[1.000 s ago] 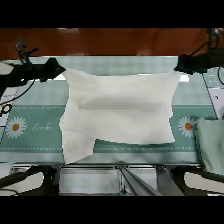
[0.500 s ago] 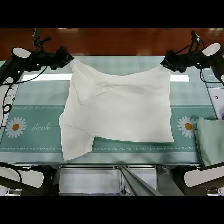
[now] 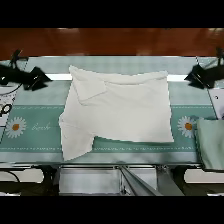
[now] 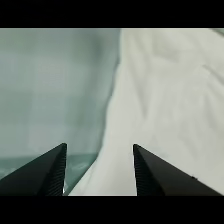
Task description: Fold the shirts.
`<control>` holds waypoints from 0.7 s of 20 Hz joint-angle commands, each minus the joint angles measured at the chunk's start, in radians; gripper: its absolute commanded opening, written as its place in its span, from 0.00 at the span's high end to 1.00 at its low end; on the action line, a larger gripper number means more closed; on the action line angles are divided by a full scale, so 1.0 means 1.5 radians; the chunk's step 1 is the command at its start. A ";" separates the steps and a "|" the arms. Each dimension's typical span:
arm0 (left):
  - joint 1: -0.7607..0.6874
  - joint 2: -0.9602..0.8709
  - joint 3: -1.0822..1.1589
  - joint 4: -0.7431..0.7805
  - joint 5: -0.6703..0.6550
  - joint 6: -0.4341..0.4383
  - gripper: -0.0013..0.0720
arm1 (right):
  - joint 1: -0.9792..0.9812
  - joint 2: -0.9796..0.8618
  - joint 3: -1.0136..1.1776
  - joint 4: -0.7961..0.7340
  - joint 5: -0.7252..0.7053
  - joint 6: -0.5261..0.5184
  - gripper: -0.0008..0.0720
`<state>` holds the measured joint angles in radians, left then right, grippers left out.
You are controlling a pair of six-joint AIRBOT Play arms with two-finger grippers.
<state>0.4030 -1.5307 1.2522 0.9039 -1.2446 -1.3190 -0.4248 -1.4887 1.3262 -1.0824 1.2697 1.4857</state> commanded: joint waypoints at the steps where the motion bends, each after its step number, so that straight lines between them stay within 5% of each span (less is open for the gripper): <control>1: 0.106 0.108 -0.214 0.025 0.001 0.024 0.30 | -0.082 0.131 -0.229 -0.006 -0.041 -0.020 0.42; 5: 0.125 0.123 -0.361 -0.077 -0.006 0.100 0.30 | -0.091 0.219 -0.395 0.075 -0.078 -0.067 0.42; 14: -0.011 0.087 -0.395 -0.080 0.034 0.105 0.30 | -0.091 0.275 -0.426 0.058 -0.036 -0.069 0.42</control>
<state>0.4534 -1.3842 0.6708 0.7845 -1.2331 -1.1645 -0.5598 -1.0943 0.7010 -0.9977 1.1976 1.3865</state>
